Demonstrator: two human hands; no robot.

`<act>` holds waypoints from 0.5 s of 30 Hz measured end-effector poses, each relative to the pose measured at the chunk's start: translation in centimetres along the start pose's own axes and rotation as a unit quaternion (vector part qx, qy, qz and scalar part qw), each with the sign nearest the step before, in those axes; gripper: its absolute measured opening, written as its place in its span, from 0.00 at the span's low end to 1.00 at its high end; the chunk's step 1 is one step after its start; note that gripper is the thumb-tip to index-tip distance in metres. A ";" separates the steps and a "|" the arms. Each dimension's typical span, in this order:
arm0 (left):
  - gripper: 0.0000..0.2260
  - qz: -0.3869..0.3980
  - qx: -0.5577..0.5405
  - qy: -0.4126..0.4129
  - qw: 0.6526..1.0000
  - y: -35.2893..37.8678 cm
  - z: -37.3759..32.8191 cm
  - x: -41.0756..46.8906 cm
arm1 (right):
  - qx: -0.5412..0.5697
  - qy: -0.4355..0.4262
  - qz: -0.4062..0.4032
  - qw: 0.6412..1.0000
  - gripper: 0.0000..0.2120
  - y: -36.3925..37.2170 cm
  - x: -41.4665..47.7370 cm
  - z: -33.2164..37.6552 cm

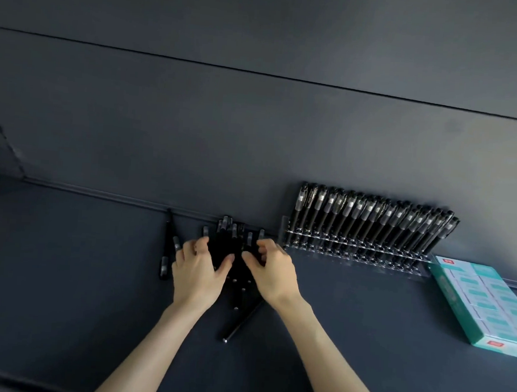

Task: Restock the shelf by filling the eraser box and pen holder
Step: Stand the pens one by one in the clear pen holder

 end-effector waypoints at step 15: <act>0.23 0.035 0.008 -0.014 0.999 0.7 0.0 2.3 | -0.007 0.081 -0.044 0.996 0.14 2.2 1.0 0.2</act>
Point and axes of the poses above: each hand's wrist, its own x-axis towards the middle knuckle, its own y-axis out of the palm, z = x × y, the point moved 3 cm from there along x, towards the middle knuckle, and after that the axes turned 1 degree about x, right-handed, at the moved point
